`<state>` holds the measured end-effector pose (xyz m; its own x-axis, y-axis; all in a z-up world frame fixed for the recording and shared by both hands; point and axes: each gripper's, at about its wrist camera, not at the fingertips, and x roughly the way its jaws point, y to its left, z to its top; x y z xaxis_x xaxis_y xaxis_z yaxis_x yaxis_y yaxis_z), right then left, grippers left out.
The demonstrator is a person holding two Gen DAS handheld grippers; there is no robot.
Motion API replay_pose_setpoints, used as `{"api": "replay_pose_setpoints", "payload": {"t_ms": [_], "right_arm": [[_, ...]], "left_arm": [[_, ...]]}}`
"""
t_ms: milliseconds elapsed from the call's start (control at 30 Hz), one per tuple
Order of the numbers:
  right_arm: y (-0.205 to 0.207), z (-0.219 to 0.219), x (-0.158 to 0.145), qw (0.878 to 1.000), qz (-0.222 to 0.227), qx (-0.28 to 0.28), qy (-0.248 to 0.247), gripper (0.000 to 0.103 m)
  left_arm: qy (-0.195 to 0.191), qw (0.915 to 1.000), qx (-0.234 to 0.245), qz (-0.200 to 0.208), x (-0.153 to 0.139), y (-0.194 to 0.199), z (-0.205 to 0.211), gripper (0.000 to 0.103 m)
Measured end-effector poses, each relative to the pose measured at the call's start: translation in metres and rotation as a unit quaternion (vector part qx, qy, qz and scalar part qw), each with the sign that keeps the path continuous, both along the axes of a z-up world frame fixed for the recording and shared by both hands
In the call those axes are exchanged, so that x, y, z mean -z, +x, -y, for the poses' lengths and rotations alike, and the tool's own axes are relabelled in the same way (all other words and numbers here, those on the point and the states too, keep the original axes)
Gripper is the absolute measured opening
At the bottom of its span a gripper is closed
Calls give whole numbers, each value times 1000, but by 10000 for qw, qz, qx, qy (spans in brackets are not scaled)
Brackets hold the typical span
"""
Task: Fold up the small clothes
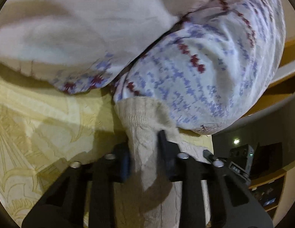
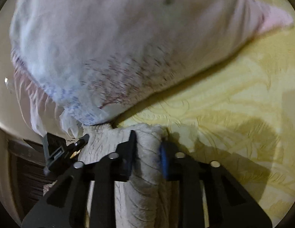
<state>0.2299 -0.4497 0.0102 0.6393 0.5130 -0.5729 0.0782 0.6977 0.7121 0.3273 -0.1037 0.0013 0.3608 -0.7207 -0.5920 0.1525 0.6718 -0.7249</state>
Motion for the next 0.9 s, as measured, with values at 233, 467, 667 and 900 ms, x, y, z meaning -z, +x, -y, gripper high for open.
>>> {"api": "replay_pose_setpoints", "payload": {"t_ms": [233,467,667,900], "right_arm": [[-21,-8,-18,9936,505,157,-1000,16],[-2,-10,14,9944,-283,278,-978,19],[-31,3,2,9982,-151,388,-443,51],[-80,-2,0,9999,58,132,-46,52]], "left_arm": [[-111,9990,-128,402,-5,-6,-6,7],[126,9994,-300,99,13,2,-5,7],[-17,9996,-233,165,0,-11,-5,18],[-258,9993,-14,270,-15,-66,-28,53]]}}
